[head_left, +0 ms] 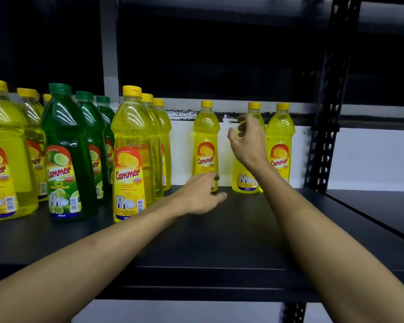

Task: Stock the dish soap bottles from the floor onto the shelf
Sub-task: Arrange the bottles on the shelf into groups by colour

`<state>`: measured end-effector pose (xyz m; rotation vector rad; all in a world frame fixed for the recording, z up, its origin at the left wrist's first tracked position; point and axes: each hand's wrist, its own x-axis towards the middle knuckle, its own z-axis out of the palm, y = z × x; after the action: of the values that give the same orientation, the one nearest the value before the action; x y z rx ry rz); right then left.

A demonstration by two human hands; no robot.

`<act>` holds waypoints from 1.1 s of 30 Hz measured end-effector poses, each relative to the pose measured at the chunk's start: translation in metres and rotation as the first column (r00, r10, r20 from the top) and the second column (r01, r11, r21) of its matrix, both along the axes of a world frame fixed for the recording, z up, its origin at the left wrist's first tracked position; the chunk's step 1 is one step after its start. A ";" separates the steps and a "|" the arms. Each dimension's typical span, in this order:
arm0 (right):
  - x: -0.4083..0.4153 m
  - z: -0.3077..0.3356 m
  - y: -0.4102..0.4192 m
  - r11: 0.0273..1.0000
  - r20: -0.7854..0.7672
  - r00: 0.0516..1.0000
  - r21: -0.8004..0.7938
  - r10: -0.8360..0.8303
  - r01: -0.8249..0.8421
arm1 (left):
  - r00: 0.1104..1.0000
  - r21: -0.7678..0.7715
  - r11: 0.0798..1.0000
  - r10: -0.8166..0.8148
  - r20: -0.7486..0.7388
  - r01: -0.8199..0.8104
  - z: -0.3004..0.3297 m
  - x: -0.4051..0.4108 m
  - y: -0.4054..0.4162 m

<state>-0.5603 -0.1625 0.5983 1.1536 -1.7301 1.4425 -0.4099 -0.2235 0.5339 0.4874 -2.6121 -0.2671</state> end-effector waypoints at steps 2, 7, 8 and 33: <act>-0.009 0.002 0.019 0.996 -0.028 0.997 -0.058 -0.075 0.073 | 0.995 0.017 0.999 -0.044 -0.090 0.046 0.015 -0.020 0.005; -0.038 -0.012 0.044 0.995 0.079 0.992 -0.006 -0.099 0.100 | 0.968 0.133 0.985 -0.075 -0.241 0.110 0.042 -0.084 0.010; -0.042 -0.015 0.046 0.996 0.094 0.991 0.018 -0.091 0.089 | 0.961 0.165 0.979 -0.068 -0.267 0.115 0.045 -0.096 0.010; -0.005 -0.017 0.049 0.971 0.075 0.972 0.064 0.224 -0.229 | 0.911 0.272 0.945 -0.060 -0.408 0.184 0.037 -0.053 0.022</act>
<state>-0.5650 -0.1131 0.5811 1.3938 -1.7537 1.5803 -0.4632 -0.2019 0.5704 0.3257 -2.2120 -0.7413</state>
